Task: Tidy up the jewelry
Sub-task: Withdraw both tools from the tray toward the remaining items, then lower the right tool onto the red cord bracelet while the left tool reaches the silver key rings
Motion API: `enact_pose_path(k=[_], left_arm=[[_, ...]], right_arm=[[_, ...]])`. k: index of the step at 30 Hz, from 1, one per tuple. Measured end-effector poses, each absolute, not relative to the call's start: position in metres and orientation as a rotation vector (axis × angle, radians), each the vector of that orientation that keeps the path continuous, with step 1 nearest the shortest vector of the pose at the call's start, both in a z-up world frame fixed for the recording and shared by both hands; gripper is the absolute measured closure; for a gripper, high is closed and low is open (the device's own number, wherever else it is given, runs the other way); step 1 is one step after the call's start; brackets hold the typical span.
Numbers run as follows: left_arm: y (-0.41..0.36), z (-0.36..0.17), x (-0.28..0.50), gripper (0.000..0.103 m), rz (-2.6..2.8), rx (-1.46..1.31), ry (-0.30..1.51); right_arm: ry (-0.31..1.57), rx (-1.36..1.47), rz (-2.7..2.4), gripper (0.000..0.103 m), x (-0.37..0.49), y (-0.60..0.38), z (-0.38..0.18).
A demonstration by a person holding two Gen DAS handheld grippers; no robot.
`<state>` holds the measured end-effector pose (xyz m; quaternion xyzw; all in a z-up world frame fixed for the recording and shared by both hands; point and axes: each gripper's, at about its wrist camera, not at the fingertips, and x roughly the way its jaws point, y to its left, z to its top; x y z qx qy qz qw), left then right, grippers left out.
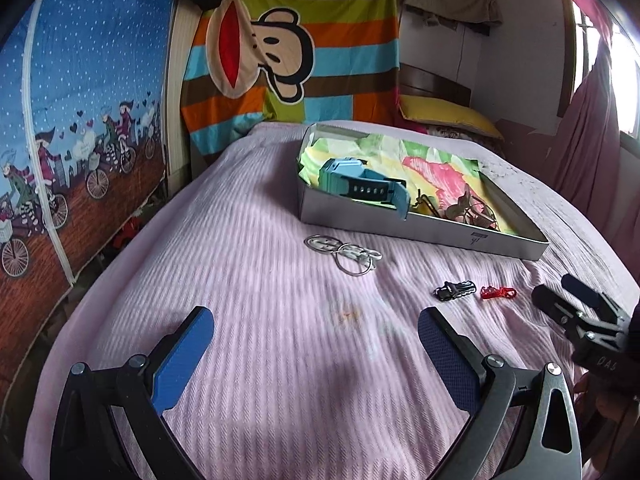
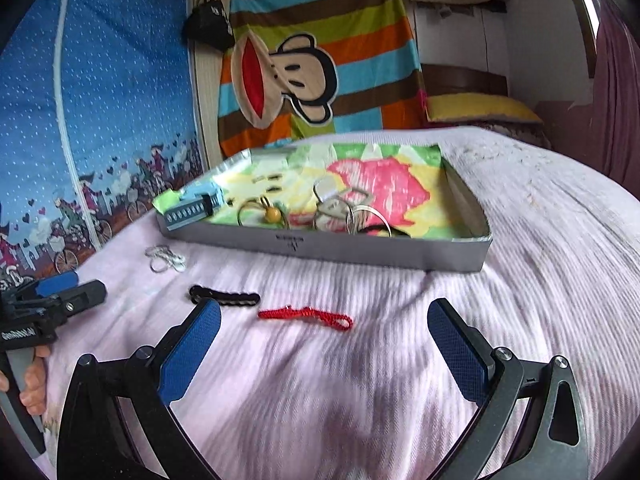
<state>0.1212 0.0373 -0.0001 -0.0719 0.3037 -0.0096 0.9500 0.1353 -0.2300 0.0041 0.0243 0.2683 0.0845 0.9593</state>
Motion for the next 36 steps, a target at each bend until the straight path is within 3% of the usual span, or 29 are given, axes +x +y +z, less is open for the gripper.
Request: enact_pose_path(k=[12, 16, 18, 21, 36], left_arm=[[0.030, 0.001, 0.145, 0.002, -0.047, -0.118, 0.664], [0.022, 0.002, 0.153, 0.014, -0.085, -0.083, 0.679], [0.018, 0.001, 0.159, 0.019, -0.104, -0.070, 0.689], [0.016, 0.000, 0.167, 0.029, -0.130, -0.066, 0.704], [0.014, -0.015, 0.196, 0.043, -0.151, -0.117, 0.752]], right_arm=[[0.646, 0.035, 0.184, 0.002, 0.156, -0.219, -0.012], [0.659, 0.028, 0.201, 0.008, 0.163, -0.214, -0.015], [0.668, 0.030, 0.210, 0.019, 0.167, -0.212, -0.016], [0.693, 0.041, 0.224, 0.026, 0.174, -0.211, -0.019], [0.742, 0.042, 0.207, 0.032, 0.185, -0.207, -0.027]])
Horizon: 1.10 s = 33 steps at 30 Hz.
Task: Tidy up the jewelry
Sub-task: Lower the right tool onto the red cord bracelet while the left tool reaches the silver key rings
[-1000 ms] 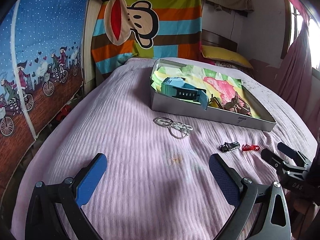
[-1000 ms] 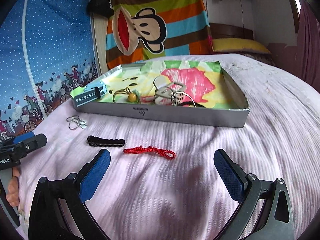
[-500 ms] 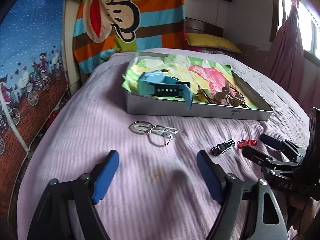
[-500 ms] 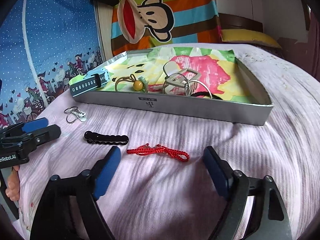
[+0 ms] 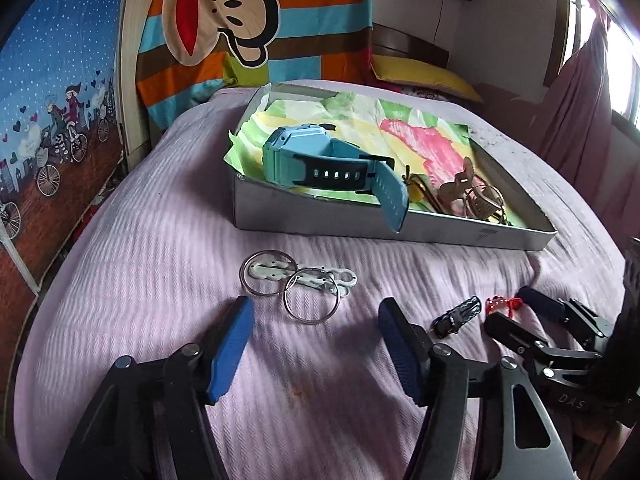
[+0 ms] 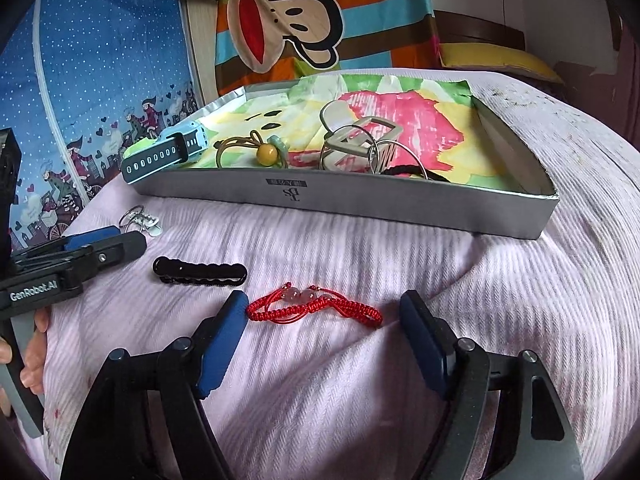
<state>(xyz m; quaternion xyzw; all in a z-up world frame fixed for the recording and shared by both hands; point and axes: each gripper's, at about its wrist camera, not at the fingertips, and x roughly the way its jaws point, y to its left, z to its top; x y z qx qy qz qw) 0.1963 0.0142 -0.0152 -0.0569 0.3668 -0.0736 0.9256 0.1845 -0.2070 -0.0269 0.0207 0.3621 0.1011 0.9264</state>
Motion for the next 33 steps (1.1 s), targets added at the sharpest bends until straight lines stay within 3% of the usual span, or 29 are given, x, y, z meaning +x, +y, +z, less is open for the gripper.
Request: enact_pose_path(k=[4, 8, 13, 29, 33], left_arm=[[0.0180, -0.0155, 0.1954, 0.051, -0.153, -0.138, 0.740], [0.0207, -0.0175, 0.1942, 0.066, -0.167, -0.157, 0.734], [0.0193, -0.0193, 0.1965, 0.076, -0.172, -0.156, 0.739], [0.0202, -0.0211, 0.1954, 0.076, -0.180, -0.177, 0.733], [0.0202, -0.0209, 0.1955, 0.076, -0.182, -0.178, 0.731]], right_arm=[[0.740, 0.043, 0.211, 0.041, 0.1840, -0.2069, -0.0268], [0.741, 0.041, 0.215, 0.042, 0.1834, -0.2067, -0.0270], [0.745, 0.039, 0.225, 0.046, 0.1838, -0.2057, -0.0274], [0.746, 0.043, 0.235, 0.046, 0.1849, -0.2061, -0.0283], [0.746, 0.046, 0.244, 0.055, 0.1853, -0.2061, -0.0285]])
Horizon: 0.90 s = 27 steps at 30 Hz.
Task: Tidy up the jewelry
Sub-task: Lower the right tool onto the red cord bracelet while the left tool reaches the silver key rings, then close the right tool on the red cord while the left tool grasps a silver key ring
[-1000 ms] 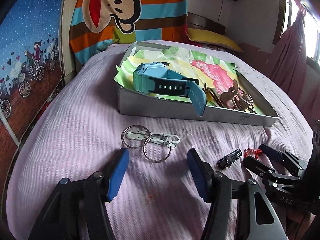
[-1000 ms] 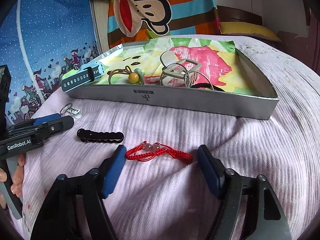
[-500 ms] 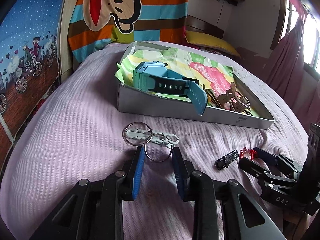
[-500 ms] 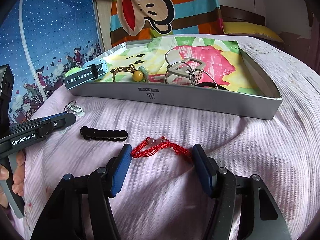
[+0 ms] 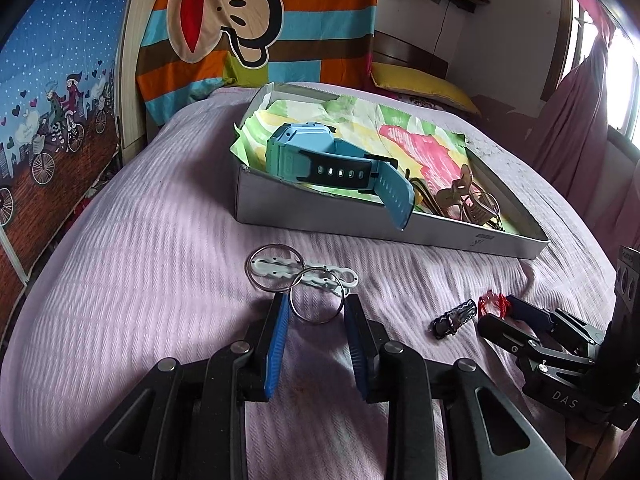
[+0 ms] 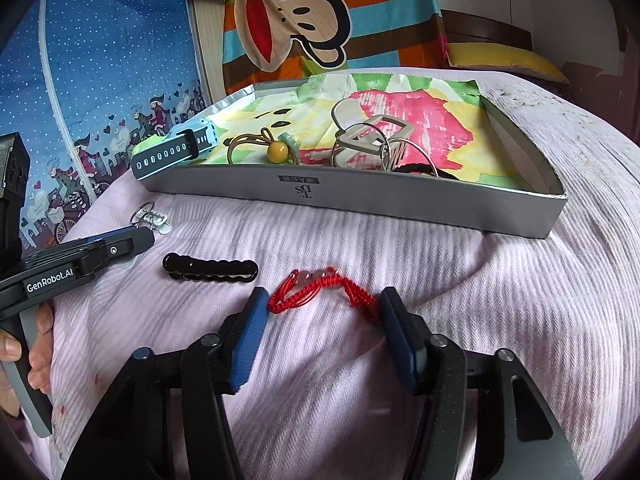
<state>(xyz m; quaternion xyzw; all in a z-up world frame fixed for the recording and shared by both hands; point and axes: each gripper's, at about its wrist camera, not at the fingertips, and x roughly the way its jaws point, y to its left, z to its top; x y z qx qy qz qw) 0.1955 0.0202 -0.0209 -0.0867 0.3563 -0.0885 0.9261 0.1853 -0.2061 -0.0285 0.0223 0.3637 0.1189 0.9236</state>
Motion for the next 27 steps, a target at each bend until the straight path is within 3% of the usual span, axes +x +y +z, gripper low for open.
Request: enact_pose_path(k=[2, 10, 24, 27], left_arm=[[0.0200, -0.0212, 0.1957, 0.076, -0.183, -0.178, 0.729], [0.0207, -0.0207, 0.1988, 0.075, -0.189, -0.183, 0.741], [0.0246, -0.0211, 0.1990, 0.076, -0.196, -0.210, 0.732], [0.0230, -0.0206, 0.1955, 0.076, -0.193, -0.204, 0.720]], right_arm=[[0.746, 0.046, 0.249, 0.060, 0.1846, -0.2057, -0.0287], [0.746, 0.047, 0.252, 0.063, 0.1848, -0.2051, -0.0288], [0.730, 0.063, 0.285, 0.097, 0.1828, -0.2053, -0.0279], [0.722, 0.067, 0.287, 0.098, 0.1820, -0.2061, -0.0275]])
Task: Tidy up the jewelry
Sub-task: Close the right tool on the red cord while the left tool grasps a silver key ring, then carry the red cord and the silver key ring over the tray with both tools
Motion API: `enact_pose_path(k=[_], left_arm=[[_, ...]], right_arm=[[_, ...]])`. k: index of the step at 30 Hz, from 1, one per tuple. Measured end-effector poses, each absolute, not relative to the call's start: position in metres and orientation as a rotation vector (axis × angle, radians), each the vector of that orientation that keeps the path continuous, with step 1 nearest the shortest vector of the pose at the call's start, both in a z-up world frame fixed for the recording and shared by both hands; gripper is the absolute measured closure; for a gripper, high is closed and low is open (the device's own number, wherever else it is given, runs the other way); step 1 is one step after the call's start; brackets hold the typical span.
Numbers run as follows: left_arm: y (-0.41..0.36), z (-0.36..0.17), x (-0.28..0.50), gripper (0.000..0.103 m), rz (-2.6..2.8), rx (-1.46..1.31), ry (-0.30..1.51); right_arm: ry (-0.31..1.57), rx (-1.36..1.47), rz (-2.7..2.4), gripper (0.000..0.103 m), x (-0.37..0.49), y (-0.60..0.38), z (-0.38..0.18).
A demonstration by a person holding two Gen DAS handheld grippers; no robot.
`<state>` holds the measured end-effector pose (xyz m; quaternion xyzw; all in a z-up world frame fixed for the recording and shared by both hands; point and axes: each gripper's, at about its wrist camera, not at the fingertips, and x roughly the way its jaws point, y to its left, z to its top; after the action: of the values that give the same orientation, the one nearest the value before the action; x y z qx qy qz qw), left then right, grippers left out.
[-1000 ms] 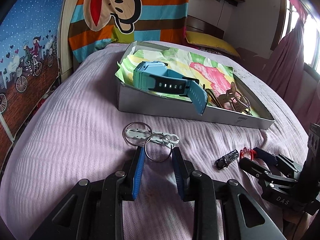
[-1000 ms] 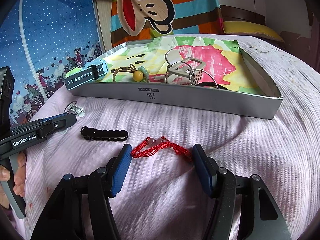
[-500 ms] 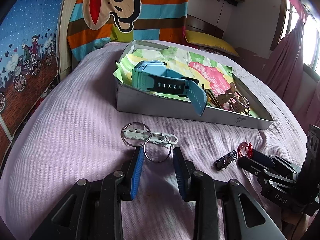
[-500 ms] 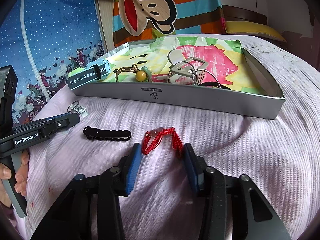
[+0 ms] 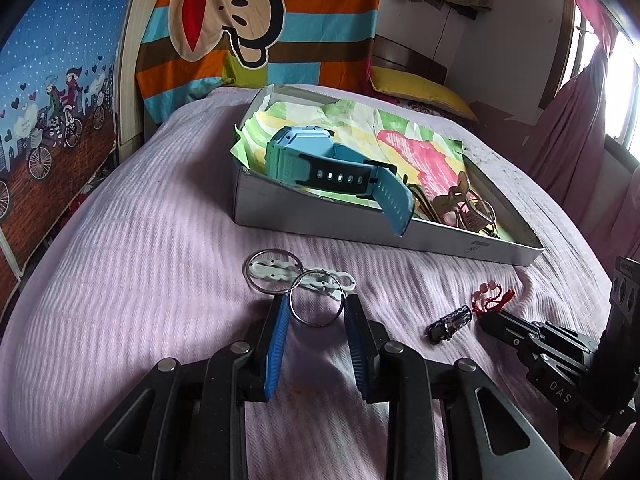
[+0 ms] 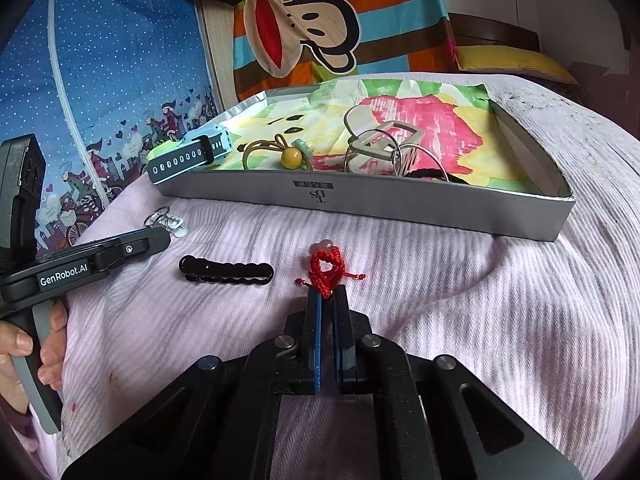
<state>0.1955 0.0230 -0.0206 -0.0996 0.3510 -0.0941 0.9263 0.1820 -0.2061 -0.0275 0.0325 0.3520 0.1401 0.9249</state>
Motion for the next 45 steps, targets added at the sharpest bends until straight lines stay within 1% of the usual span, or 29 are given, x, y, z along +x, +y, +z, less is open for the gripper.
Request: enact_pose_path(k=[12, 19, 32, 41, 45], left_arm=[[0.014, -0.006, 0.172, 0.076, -0.156, -0.150, 0.627], [0.014, 0.013, 0.159, 0.076, -0.141, -0.124, 0.550], [-0.008, 0.051, 0.153, 0.076, -0.144, -0.011, 0.495], [-0.036, 0.088, 0.193, 0.076, -0.233, -0.032, 0.488], [-0.053, 0.088, 0.223, 0.076, -0.248, -0.023, 0.521]], right_arm=[[0.661, 0.083, 0.295, 0.099, 0.175, -0.211, -0.021], [0.606, 0.081, 0.297, 0.099, 0.168, -0.214, -0.013], [0.509, 0.100, 0.281, 0.099, 0.158, -0.220, 0.011], [0.413, 0.181, 0.252, 0.099, 0.188, -0.242, 0.037], [0.413, 0.181, 0.227, 0.099, 0.203, -0.243, 0.036]])
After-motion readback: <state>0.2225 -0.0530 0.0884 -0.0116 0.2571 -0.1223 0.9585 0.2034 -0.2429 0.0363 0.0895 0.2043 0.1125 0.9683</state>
